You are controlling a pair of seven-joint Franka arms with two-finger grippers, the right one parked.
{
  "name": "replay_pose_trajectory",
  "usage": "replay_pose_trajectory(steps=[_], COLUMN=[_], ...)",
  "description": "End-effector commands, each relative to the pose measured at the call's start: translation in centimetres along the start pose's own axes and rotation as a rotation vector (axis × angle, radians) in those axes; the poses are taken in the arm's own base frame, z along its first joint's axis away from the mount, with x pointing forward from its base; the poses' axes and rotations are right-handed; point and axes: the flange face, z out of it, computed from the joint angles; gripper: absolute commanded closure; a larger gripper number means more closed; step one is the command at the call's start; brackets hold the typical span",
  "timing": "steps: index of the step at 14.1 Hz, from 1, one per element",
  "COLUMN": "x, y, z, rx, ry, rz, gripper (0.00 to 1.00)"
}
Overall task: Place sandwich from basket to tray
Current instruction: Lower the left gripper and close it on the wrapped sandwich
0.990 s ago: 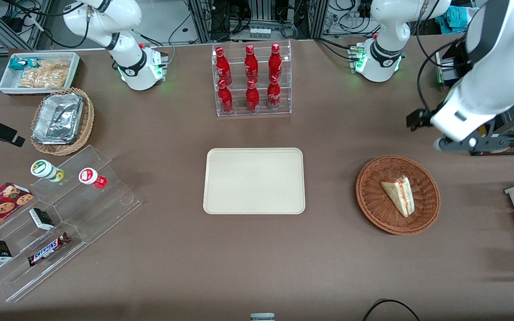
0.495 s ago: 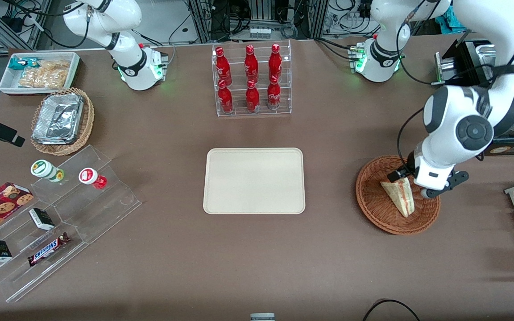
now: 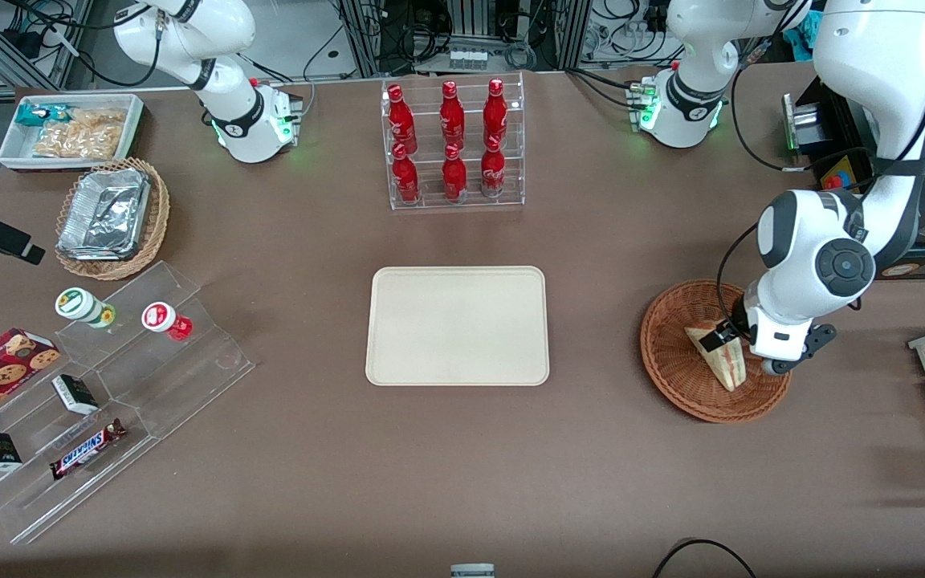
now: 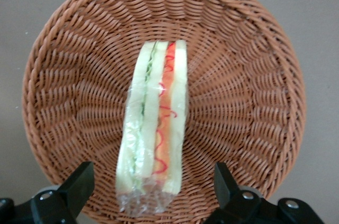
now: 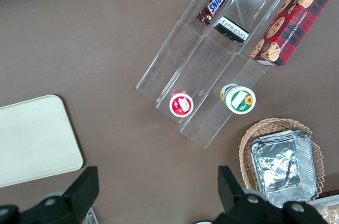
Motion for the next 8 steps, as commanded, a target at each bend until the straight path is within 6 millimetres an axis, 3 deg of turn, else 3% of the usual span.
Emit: replay_pose_trajectory(steps=[1,3,5,6,8], x=[0.3,0.5,0.5,0.4,0.7], y=[0.7,0.6,0.6,0.5,-0.1], z=[1.5,3.3,3.8,3.7,2.8], rx=[-0.011,-0.006,-0.002,0.003,0.003], ry=[-0.005,-0.015,-0.022,-0.024,-0.018], rz=[-0.015,0.003,0.004,0.007,0.08], gripper=[0.0,0.0,0.04,0.35,0.8])
